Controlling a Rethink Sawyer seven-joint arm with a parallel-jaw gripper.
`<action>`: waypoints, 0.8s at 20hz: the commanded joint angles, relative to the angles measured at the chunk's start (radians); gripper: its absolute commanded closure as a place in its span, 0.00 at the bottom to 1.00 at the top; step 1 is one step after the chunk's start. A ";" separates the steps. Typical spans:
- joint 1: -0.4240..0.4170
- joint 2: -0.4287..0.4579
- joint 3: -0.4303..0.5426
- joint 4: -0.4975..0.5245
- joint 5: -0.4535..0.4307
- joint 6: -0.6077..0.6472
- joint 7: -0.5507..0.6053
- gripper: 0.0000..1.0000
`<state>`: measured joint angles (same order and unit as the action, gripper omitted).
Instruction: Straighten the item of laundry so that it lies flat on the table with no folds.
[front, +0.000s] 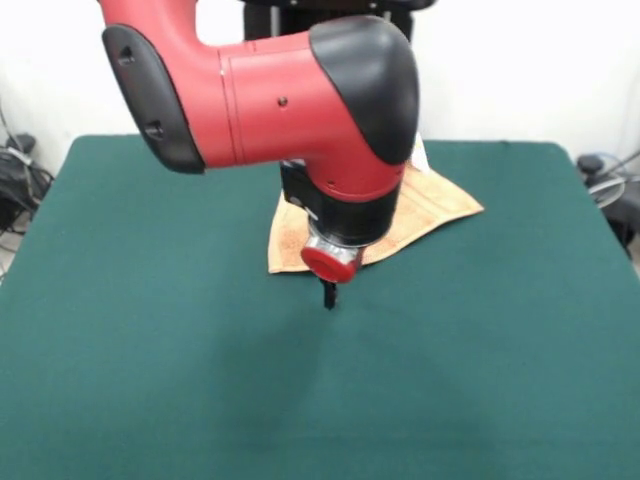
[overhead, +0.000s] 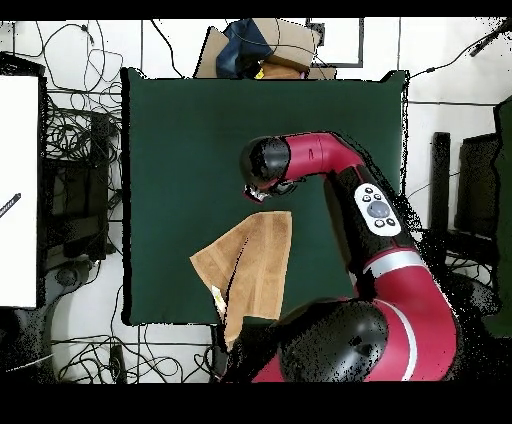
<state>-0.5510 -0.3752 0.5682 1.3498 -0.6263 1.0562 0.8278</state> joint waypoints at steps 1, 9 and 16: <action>-0.006 -0.022 -0.059 0.078 -0.100 0.020 -0.126 0.00; 0.012 -0.005 -0.092 0.064 -0.105 0.058 -0.111 0.00; 0.039 0.034 -0.114 0.038 -0.098 0.079 -0.078 0.00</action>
<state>-0.5497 -0.3905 0.5264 1.3508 -0.6261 1.0562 0.8278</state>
